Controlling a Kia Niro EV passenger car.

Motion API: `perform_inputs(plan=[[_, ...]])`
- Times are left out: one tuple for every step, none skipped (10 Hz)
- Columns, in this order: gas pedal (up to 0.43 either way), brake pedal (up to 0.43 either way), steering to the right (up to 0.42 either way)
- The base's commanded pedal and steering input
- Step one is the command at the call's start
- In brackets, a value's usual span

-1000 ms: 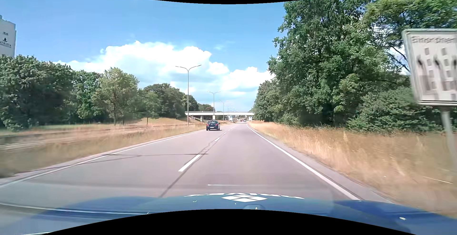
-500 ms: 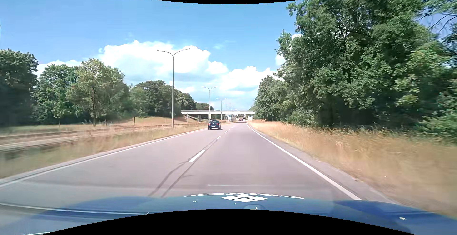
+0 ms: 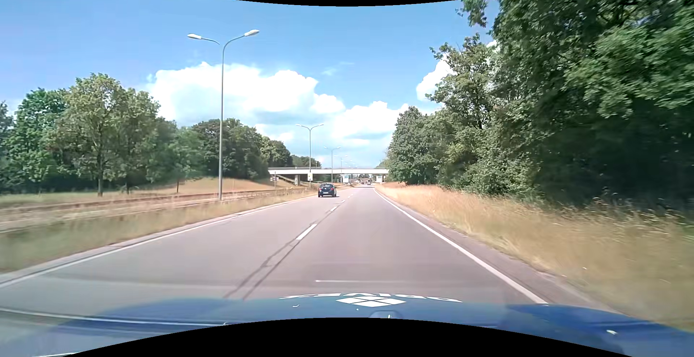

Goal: Follow the waypoints while adhering to traffic rules and regulations

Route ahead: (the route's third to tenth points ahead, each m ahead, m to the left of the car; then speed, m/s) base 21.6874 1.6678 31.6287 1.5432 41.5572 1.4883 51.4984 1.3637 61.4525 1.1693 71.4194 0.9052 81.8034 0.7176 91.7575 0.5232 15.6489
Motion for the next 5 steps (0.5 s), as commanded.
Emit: perform_inputs(plan=[[0.177,0.0,0.001],[0.177,0.0,0.0],[0.177,0.0,-0.001],[0.177,0.0,-0.001],[0.177,0.0,-0.001]])
